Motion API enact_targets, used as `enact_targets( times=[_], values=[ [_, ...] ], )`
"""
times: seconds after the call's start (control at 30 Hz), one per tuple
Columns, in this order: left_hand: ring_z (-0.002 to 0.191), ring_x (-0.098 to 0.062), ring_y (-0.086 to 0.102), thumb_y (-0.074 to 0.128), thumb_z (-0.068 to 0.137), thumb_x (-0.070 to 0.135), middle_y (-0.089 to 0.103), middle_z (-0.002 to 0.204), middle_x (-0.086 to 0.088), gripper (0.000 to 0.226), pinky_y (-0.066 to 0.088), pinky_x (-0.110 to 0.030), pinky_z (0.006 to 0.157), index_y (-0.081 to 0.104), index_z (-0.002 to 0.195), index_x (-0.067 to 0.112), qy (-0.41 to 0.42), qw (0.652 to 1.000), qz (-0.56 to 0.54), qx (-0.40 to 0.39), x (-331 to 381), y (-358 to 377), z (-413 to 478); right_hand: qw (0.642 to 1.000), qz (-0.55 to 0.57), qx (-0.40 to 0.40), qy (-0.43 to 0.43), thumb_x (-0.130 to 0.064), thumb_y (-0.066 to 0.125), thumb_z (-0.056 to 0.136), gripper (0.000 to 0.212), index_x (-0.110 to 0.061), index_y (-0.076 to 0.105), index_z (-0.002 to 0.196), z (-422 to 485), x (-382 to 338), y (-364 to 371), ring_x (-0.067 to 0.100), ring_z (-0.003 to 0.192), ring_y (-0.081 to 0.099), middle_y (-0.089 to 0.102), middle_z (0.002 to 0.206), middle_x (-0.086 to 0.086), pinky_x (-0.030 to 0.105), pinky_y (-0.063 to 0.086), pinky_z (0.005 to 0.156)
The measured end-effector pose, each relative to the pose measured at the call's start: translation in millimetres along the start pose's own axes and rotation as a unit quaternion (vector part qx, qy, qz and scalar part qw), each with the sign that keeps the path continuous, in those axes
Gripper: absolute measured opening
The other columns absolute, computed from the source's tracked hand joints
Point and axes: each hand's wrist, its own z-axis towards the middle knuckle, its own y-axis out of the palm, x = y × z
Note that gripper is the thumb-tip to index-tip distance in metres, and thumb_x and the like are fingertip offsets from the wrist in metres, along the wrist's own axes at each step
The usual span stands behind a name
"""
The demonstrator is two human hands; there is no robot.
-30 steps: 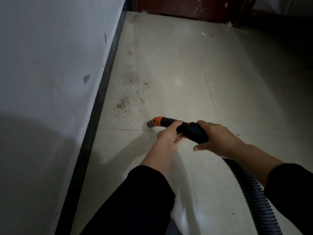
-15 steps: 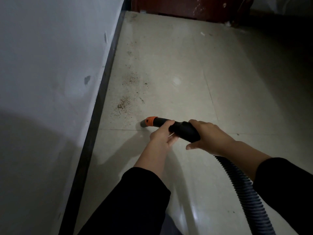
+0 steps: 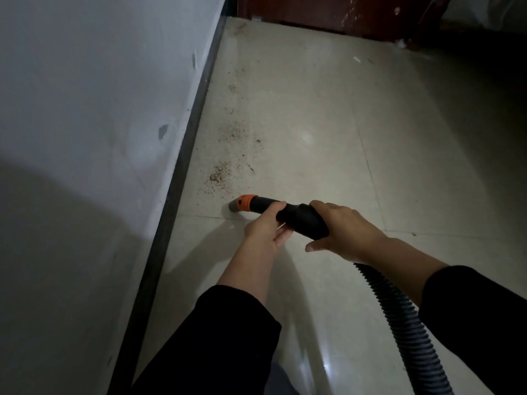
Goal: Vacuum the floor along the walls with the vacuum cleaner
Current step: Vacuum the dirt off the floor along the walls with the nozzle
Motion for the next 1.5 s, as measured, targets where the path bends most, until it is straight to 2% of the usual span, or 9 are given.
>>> enact_targets(
  times=[0.17,0.33,0.53,0.8,0.93,1.03,1.27,1.4,1.5],
  values=[
    [0.080,-0.016,0.066,0.073,0.086,0.016,0.068,0.119,-0.016,0.041,0.056,-0.023,0.065,0.060,0.121,0.000,0.009,1.000,-0.010,0.007,5.7,-6.2,2.9,1.000,-0.005,-0.001,-0.009,-0.041,0.079,0.075,0.054,-0.024,0.046,0.115,7.2,-7.3,1.4,0.021,0.089,0.052,0.055,0.101,-0.004,0.032,0.043,0.073],
    [0.079,-0.016,0.066,0.072,0.086,0.016,0.067,0.120,-0.016,0.042,0.054,-0.019,0.047,0.060,0.123,-0.001,0.019,0.999,-0.025,0.019,9.4,-10.0,1.6,1.000,-0.006,-0.005,-0.020,-0.042,0.078,0.076,0.053,-0.024,0.045,0.114,11.1,-13.4,2.3,0.021,0.088,0.052,0.052,0.098,-0.006,0.033,0.044,0.074],
    [0.080,-0.017,0.065,0.072,0.085,0.016,0.067,0.119,-0.016,0.042,0.053,-0.021,0.047,0.060,0.122,0.000,0.025,0.998,-0.033,0.039,15.6,-17.7,-1.5,0.999,-0.012,-0.008,-0.038,-0.043,0.078,0.077,0.054,-0.023,0.045,0.114,16.9,-22.8,5.0,0.021,0.089,0.052,0.054,0.101,-0.003,0.036,0.047,0.078],
    [0.088,-0.022,0.065,0.071,0.085,0.013,0.066,0.119,-0.017,0.038,0.054,-0.028,0.071,0.058,0.118,-0.001,0.030,0.997,-0.044,0.058,24.9,-32.1,-3.3,0.998,-0.020,-0.016,-0.064,-0.043,0.077,0.077,0.053,-0.023,0.044,0.114,24.0,-37.0,9.6,0.021,0.088,0.051,0.054,0.102,-0.002,0.034,0.045,0.075],
    [0.076,-0.017,0.063,0.071,0.085,0.013,0.065,0.120,-0.017,0.041,0.053,-0.026,0.060,0.058,0.121,0.000,0.037,0.996,-0.050,0.066,28.9,-37.4,-6.3,0.997,-0.028,-0.020,-0.075,-0.045,0.077,0.077,0.057,-0.023,0.045,0.118,29.1,-43.1,11.0,0.021,0.090,0.052,0.056,0.104,-0.001,0.034,0.046,0.076],
    [0.074,-0.017,0.061,0.070,0.086,0.013,0.065,0.120,-0.017,0.041,0.052,-0.026,0.059,0.057,0.123,0.000,0.042,0.995,-0.053,0.072,32.8,-42.3,-8.4,0.996,-0.025,-0.024,-0.079,-0.044,0.077,0.076,0.057,-0.022,0.045,0.118,32.0,-49.8,11.5,0.021,0.088,0.052,0.056,0.105,0.000,0.032,0.044,0.074],
    [0.073,-0.014,0.060,0.068,0.087,0.014,0.063,0.123,-0.015,0.045,0.051,-0.024,0.059,0.055,0.128,0.001,0.052,0.993,-0.063,0.087,37.0,-49.9,-5.0,0.996,-0.026,-0.033,-0.085,-0.043,0.077,0.078,0.060,-0.019,0.045,0.122,35.4,-63.9,11.8,0.024,0.095,0.054,0.056,0.111,0.003,0.034,0.046,0.079],
    [0.078,-0.014,0.063,0.069,0.086,0.017,0.065,0.122,-0.014,0.044,0.049,-0.021,0.051,0.057,0.126,0.003,0.063,0.991,-0.069,0.100,37.7,-50.5,-3.8,0.995,-0.033,-0.027,-0.086,-0.043,0.077,0.078,0.062,-0.018,0.044,0.124,37.3,-68.3,13.0,0.025,0.097,0.055,0.057,0.113,0.005,0.034,0.046,0.078],
    [0.086,-0.016,0.064,0.069,0.086,0.017,0.065,0.121,-0.014,0.044,0.050,-0.020,0.054,0.057,0.125,0.002,0.065,0.990,-0.076,0.100,37.2,-49.4,-3.1,0.996,-0.036,-0.019,-0.079,-0.042,0.076,0.078,0.062,-0.017,0.043,0.124,37.9,-69.2,14.9,0.026,0.097,0.056,0.056,0.113,0.006,0.033,0.044,0.075]
  ],
)
